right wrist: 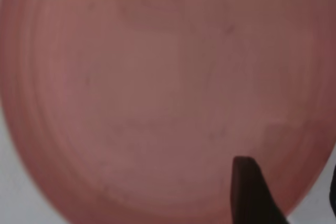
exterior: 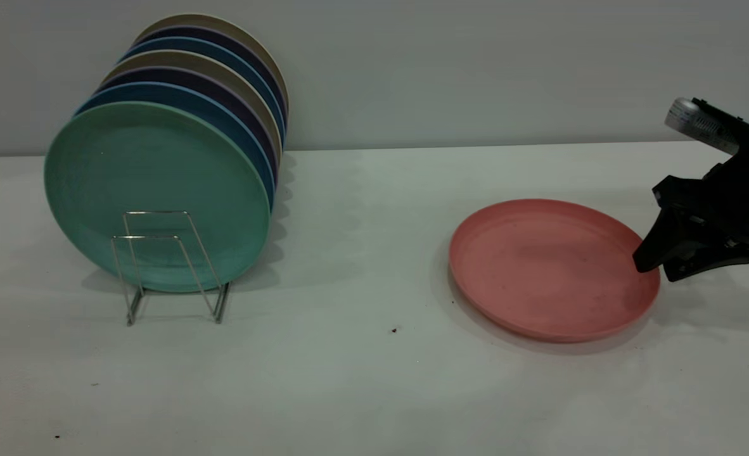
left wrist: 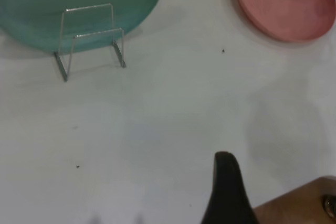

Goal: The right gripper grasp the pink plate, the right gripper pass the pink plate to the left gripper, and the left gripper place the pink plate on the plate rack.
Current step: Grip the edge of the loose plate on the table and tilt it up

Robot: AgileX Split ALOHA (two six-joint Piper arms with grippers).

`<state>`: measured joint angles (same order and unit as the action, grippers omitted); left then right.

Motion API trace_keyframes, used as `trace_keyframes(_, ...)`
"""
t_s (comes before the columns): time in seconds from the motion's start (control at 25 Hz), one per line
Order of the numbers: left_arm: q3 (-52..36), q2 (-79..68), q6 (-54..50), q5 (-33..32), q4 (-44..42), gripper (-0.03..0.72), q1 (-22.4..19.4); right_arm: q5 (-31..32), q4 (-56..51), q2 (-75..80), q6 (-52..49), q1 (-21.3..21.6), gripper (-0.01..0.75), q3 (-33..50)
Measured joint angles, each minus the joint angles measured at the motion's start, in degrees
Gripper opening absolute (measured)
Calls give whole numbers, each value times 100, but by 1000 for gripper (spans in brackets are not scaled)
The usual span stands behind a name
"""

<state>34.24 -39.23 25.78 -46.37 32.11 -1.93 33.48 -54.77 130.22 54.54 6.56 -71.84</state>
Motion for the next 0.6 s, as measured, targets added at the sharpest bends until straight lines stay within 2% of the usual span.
trace_keyframes(0.48,0,0,0,-44,0,541,0,-116,-450,506,140,0,364,-313)
trace_keyframes(0.6,0,0,0,-44,0,541,0,-120,-564,562,176,0,297,-315)
